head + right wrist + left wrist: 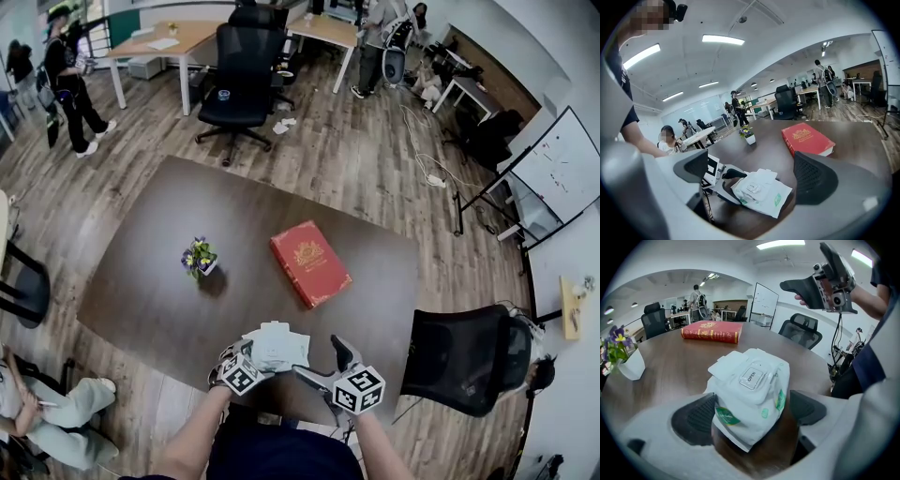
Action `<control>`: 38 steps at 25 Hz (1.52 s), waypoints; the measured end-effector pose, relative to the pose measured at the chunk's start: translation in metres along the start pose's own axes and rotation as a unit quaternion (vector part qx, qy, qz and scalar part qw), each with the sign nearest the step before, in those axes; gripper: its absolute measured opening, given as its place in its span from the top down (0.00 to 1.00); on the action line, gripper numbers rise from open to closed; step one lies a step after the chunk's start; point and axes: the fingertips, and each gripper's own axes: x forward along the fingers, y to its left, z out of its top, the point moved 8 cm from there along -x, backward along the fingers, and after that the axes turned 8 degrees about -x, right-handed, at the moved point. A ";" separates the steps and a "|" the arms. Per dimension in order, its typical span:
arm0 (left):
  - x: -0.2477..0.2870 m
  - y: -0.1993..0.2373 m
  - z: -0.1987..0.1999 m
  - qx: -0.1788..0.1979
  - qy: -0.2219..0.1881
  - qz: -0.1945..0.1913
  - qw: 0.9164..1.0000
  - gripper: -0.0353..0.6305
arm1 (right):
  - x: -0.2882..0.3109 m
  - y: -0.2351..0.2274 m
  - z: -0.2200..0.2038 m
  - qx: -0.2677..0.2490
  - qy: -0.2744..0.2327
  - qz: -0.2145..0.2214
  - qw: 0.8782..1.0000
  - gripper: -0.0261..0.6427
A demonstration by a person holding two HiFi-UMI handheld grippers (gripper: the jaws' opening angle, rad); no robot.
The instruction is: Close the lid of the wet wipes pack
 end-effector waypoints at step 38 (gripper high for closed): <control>0.007 0.004 -0.001 0.003 0.019 0.019 1.000 0.23 | 0.161 -0.056 -0.080 0.011 0.211 0.131 0.969 0.30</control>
